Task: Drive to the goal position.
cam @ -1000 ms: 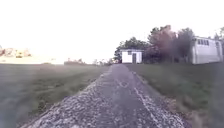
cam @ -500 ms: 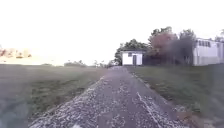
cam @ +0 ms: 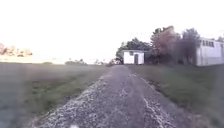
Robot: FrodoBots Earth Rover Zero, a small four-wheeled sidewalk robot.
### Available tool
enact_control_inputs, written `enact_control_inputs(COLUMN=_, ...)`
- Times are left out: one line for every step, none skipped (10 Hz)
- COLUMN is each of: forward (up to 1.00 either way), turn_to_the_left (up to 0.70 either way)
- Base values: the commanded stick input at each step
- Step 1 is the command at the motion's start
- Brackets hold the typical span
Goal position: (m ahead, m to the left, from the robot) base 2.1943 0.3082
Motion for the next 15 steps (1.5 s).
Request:
enact_control_inputs(forward=0.70, turn_to_the_left=0.00)
enact_control_inputs(forward=0.70, turn_to_the_left=0.00)
enact_control_inputs(forward=0.70, turn_to_the_left=0.00)
enact_control_inputs(forward=0.70, turn_to_the_left=0.00)
enact_control_inputs(forward=0.70, turn_to_the_left=0.00)
enact_control_inputs(forward=0.70, turn_to_the_left=0.00)
enact_control_inputs(forward=0.70, turn_to_the_left=0.00)
enact_control_inputs(forward=0.70, turn_to_the_left=-0.02)
enact_control_inputs(forward=0.70, turn_to_the_left=-0.07)
enact_control_inputs(forward=0.70, turn_to_the_left=-0.11)
enact_control_inputs(forward=0.70, turn_to_the_left=-0.12)
enact_control_inputs(forward=0.70, turn_to_the_left=-0.12)
enact_control_inputs(forward=0.70, turn_to_the_left=-0.12)
enact_control_inputs(forward=0.70, turn_to_the_left=-0.12)
enact_control_inputs(forward=0.70, turn_to_the_left=-0.12)
